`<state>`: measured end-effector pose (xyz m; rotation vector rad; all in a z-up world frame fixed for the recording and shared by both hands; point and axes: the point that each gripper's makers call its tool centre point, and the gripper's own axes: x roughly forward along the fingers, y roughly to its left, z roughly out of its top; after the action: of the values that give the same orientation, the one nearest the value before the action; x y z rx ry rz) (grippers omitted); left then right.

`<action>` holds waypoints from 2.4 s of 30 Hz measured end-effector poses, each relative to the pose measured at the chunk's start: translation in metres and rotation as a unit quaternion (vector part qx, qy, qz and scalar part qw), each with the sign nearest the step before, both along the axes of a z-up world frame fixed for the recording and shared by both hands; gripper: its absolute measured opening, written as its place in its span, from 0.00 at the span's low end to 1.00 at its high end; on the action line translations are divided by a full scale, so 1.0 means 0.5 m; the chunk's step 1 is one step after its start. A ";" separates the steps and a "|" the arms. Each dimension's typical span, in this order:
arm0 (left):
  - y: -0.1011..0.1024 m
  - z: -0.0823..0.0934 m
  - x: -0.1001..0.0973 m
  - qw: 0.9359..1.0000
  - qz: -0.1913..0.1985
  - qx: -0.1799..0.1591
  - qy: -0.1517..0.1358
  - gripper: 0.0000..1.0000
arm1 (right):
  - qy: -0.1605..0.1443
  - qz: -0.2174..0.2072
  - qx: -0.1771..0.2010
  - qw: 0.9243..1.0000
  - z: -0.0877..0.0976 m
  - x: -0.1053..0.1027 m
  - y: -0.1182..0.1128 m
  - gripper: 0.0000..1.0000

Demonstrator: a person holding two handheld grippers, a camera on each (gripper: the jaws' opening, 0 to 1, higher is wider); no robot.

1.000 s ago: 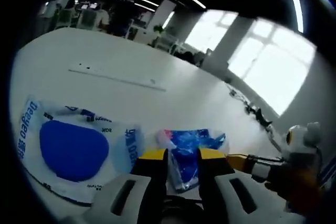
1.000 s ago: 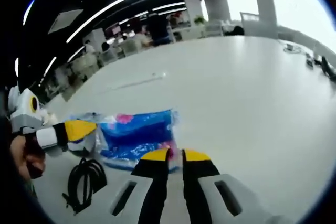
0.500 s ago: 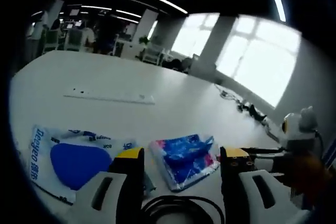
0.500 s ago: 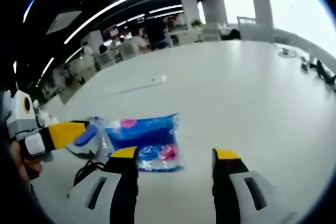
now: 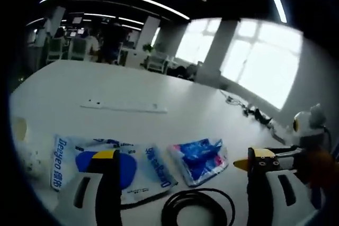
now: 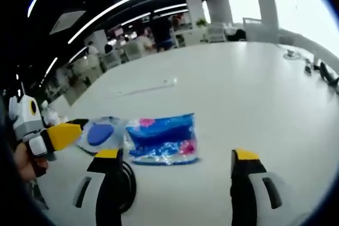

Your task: Arrange the tabletop items into an orderly group along one side of the table until the central work area is clear of visible clutter.

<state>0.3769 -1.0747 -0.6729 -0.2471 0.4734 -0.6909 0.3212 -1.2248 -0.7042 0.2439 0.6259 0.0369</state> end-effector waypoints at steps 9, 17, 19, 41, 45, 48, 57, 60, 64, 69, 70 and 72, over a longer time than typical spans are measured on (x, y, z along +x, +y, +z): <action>0.064 -0.004 -0.005 1.000 0.018 0.016 -0.002 0.99 | -0.026 0.023 0.007 0.999 0.022 -0.002 0.033 0.90; 0.105 0.010 -0.015 0.999 0.017 0.027 -0.008 0.99 | -0.033 0.053 0.021 0.998 0.044 -0.023 0.086 1.00; 0.113 0.017 -0.018 1.000 0.014 0.024 -0.011 0.99 | -0.031 0.064 0.023 0.997 0.048 -0.032 0.100 1.00; 0.270 0.055 -0.082 0.995 -0.003 0.094 -0.025 0.99 | -0.043 0.134 0.004 0.990 0.136 -0.117 0.179 1.00; 0.288 0.058 -0.097 0.995 -0.011 0.095 -0.019 0.99 | -0.039 0.148 -0.001 0.988 0.141 -0.130 0.186 0.99; 0.302 0.067 -0.108 0.996 -0.017 0.087 -0.022 0.99 | -0.034 0.160 -0.015 0.986 0.143 -0.144 0.190 0.99; 0.364 0.057 -0.151 0.991 -0.046 0.125 -0.025 0.99 | -0.024 0.195 -0.048 0.979 0.150 -0.184 0.198 0.99; 0.381 0.060 -0.166 0.990 -0.050 0.129 -0.027 0.99 | -0.021 0.205 -0.054 0.977 0.151 -0.198 0.200 0.99; 0.398 0.064 -0.185 0.992 -0.050 0.111 -0.012 0.99 | -0.016 0.214 -0.060 0.975 0.150 -0.213 0.205 0.99; 0.414 0.083 -0.214 0.991 -0.058 0.117 -0.023 0.99 | -0.010 0.226 -0.067 0.972 0.149 -0.243 0.217 0.99; 0.420 0.085 -0.220 0.991 -0.059 0.121 -0.024 0.99 | -0.010 0.228 -0.068 0.971 0.150 -0.247 0.219 0.99; 0.428 0.088 -0.227 0.990 -0.058 0.124 -0.022 0.99 | -0.008 0.231 -0.069 0.970 0.149 -0.255 0.218 0.99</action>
<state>0.2631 -0.8607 -0.6287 0.0309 0.5290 -0.7411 0.1936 -1.1159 -0.6298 -0.0413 0.6551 0.4431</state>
